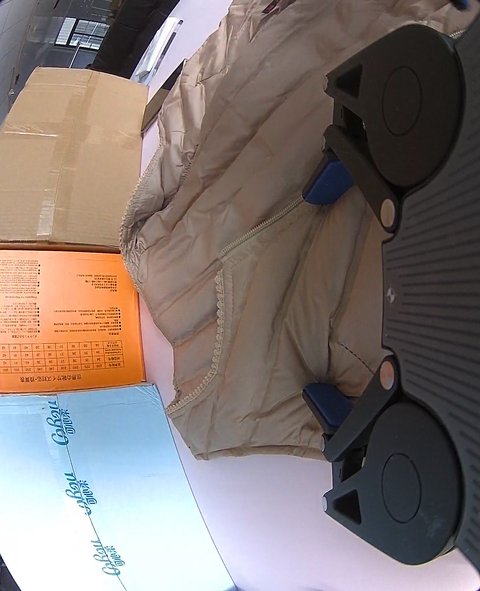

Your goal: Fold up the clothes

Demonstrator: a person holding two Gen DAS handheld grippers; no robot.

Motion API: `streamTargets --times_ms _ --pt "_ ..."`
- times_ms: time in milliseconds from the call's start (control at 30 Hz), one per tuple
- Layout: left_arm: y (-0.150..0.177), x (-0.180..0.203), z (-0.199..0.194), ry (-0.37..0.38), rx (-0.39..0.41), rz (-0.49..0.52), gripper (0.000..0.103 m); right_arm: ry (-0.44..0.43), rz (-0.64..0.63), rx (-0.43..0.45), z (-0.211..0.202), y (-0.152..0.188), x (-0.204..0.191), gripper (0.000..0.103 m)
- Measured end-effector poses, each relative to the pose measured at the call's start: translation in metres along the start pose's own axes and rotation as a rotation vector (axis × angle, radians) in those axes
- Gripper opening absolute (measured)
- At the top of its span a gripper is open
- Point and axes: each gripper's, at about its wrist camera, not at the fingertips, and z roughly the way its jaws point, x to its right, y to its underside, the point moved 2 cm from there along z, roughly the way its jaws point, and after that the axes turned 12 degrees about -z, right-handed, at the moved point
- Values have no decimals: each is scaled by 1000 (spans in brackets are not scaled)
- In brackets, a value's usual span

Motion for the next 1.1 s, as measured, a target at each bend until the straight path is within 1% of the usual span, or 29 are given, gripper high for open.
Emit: streamTargets --times_ms 133,233,267,367,500,600,700,800,967,1033,1100 --pt "0 -1 0 -1 2 0 103 -11 -126 -45 22 8 -33 81" --pt "0 -1 0 -4 3 2 103 -24 -108 -84 26 27 -41 81" --pt "0 -1 1 -5 3 3 103 -9 -98 -89 26 35 -41 81" --pt "0 0 0 -9 4 7 103 10 -49 -29 15 51 -40 81" --pt "1 0 0 -11 6 9 103 46 93 81 -15 67 -36 82" --pt "1 0 0 -14 8 11 103 122 222 158 -49 88 -27 82" --pt "1 1 0 -18 10 16 103 213 332 215 -87 108 -18 85" --pt "1 1 0 -19 10 17 103 348 426 249 -129 129 -10 88" --pt "1 1 0 -17 11 14 103 636 578 242 -181 158 16 89" --pt "1 1 0 -17 12 13 103 690 620 241 -192 167 29 89" --pt "1 1 -1 -17 13 13 103 710 628 232 -198 171 40 89"
